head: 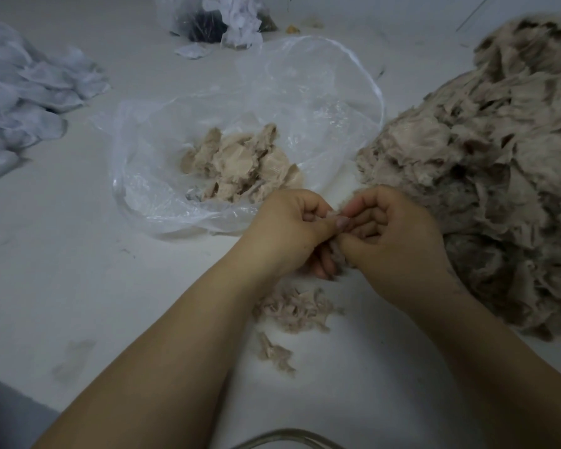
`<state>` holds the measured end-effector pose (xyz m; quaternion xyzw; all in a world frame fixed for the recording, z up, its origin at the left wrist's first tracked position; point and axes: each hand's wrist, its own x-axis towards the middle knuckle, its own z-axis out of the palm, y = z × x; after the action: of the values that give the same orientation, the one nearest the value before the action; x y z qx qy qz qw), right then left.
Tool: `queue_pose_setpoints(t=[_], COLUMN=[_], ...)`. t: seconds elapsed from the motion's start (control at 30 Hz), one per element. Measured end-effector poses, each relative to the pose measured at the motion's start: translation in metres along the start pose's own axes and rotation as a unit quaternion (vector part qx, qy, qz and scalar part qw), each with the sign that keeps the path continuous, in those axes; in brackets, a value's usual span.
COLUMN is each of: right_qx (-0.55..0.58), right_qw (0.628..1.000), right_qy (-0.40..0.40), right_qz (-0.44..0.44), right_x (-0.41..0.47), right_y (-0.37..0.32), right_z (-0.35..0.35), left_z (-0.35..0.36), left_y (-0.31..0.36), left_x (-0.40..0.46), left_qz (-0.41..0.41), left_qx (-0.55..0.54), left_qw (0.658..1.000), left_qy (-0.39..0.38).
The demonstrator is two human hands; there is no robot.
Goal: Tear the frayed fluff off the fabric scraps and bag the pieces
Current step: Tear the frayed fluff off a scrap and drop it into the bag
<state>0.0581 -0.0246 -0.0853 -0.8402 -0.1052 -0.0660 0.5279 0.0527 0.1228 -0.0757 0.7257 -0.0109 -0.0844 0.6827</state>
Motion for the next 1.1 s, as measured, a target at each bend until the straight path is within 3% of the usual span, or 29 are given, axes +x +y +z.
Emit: queue_pose_setpoints(t=[0.17, 0.33, 0.6, 0.8, 0.93, 1.1], right_qx=[0.018, -0.016, -0.139, -0.084, -0.152, -0.187], right_qw=[0.997, 0.992, 0.985, 0.994, 0.986, 0.98], right_qy=[0.055, 0.046, 0.009, 0.025, -0.021, -0.014], right_qz=[0.056, 0.119, 0.104, 0.06, 0.065, 0.071], right_x=[0.007, 0.012, 0.013, 0.005, 0.006, 0.009], right_y=[0.005, 0.017, 0.024, 0.016, 0.02, 0.022], right_z=[-0.004, -0.007, -0.013, -0.005, -0.006, -0.011], left_z=[-0.007, -0.009, -0.019, -0.025, -0.028, -0.031], left_y=[0.0, 0.0, 0.007, 0.008, 0.009, 0.011], left_x=[0.003, 0.003, -0.001, 0.0, 0.0, -0.001], left_qz=[0.015, 0.02, 0.036, 0.027, 0.038, 0.052], left_qx=[-0.001, -0.019, -0.087, -0.091, -0.135, -0.16], left_qw=[1.0, 0.999, 0.993, 0.993, 0.988, 0.983], left_qy=[0.027, 0.034, 0.066, 0.064, 0.067, 0.066])
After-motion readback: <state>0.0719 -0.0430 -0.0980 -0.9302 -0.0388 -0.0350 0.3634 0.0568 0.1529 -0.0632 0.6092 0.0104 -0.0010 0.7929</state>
